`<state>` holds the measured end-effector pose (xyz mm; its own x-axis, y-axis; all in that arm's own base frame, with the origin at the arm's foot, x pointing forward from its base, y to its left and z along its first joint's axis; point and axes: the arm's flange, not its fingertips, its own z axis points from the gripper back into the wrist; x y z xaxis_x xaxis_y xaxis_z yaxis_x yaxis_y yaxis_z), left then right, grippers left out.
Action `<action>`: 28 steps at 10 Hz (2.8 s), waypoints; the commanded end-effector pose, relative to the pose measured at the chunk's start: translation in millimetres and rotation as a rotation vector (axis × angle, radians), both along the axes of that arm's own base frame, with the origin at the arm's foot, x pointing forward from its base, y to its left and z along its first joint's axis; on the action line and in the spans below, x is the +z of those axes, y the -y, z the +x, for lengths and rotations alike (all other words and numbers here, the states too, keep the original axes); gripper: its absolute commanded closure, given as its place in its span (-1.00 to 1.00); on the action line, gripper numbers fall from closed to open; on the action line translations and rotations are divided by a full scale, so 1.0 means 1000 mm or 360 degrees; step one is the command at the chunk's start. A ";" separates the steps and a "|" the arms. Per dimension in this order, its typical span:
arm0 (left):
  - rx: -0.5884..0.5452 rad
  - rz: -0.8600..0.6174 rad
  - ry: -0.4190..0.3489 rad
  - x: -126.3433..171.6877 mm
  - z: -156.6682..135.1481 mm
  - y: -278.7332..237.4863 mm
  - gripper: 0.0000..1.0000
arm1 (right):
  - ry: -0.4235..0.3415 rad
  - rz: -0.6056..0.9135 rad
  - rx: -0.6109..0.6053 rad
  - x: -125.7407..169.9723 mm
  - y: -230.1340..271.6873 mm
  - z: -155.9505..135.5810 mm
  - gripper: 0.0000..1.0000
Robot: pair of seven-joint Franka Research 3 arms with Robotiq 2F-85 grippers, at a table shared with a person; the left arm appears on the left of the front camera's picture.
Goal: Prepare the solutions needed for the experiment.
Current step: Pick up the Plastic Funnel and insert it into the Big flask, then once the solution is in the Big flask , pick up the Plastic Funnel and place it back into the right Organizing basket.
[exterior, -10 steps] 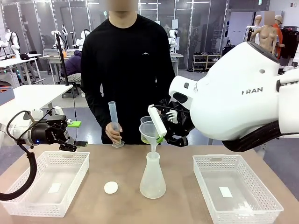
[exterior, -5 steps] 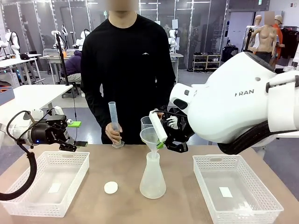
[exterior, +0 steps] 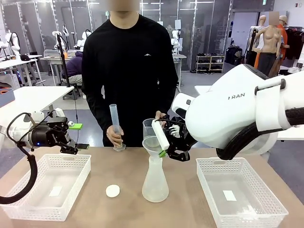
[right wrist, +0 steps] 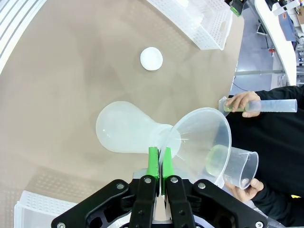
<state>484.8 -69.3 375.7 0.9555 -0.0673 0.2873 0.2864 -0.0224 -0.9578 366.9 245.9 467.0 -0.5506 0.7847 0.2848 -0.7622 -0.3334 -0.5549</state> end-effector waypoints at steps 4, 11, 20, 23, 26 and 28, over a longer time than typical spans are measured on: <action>0.0013 -0.0026 0.0014 0.003 0.000 0.001 -1.00 | 0.0051 0.0043 0.0049 -0.019 0.004 0.009 0.93; 0.0013 -0.0026 0.0014 0.003 0.000 0.001 -1.00 | 0.0076 0.0042 0.0067 -0.020 0.002 0.010 0.07; 0.0013 -0.0026 0.0014 0.003 0.000 0.001 -1.00 | 0.0027 0.0010 0.0041 -0.013 0.001 0.006 -0.33; 0.0013 -0.0026 0.0014 0.003 0.000 0.001 -1.00 | 0.0027 0.0010 0.0041 -0.013 0.001 0.006 -0.33; 0.0013 -0.0026 0.0014 0.003 0.000 0.001 -1.00 | 0.0089 0.0065 0.0069 0.008 -0.007 -0.014 -0.34; 0.0013 -0.0026 0.0014 0.003 0.000 0.001 -1.00 | 0.0147 0.0098 -0.0014 0.038 0.002 -0.033 -0.34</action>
<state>484.8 -69.3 375.6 0.9555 -0.0673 0.2872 0.2863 -0.0224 -0.9579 348.2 252.6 494.8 -0.6031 0.7497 0.2726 -0.7012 -0.3353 -0.6292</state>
